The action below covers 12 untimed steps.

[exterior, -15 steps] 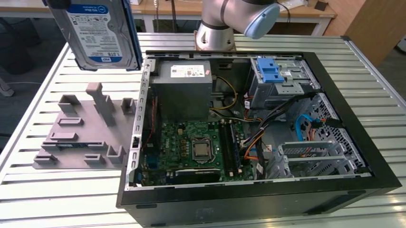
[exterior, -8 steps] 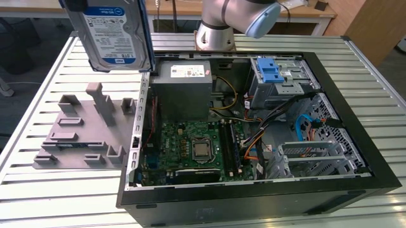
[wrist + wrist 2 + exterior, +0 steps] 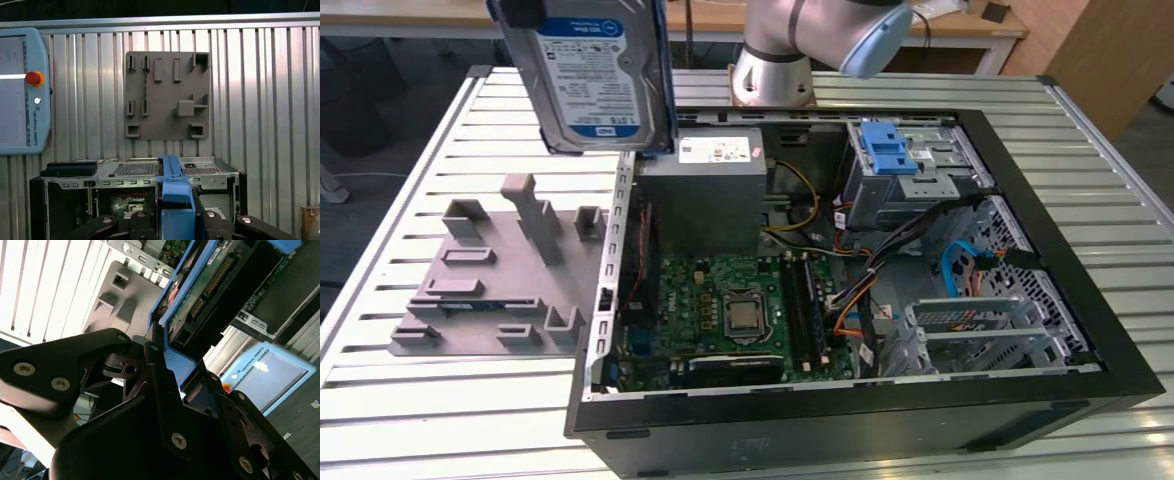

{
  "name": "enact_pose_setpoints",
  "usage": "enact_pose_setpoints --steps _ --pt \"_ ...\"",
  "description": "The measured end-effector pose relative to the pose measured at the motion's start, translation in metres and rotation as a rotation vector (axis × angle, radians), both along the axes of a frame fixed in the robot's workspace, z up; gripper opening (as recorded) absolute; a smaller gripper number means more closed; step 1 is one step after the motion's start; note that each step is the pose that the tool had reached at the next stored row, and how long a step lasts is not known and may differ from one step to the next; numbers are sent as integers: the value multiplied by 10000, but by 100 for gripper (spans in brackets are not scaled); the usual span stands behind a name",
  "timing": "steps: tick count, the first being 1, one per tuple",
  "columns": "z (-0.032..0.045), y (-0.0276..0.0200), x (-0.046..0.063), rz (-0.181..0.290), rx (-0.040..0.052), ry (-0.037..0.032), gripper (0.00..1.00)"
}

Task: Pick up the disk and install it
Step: 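Pick up the disk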

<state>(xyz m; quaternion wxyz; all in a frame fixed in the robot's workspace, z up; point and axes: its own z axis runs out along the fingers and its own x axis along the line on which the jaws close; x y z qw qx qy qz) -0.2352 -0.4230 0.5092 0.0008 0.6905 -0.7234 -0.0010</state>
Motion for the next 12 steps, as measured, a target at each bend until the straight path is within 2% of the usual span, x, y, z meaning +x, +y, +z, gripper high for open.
enact_pose_setpoints --steps 5,12 --pt "-1 -34 155 1 0 0 36" --pt "-4 -114 347 1 0 0 36"
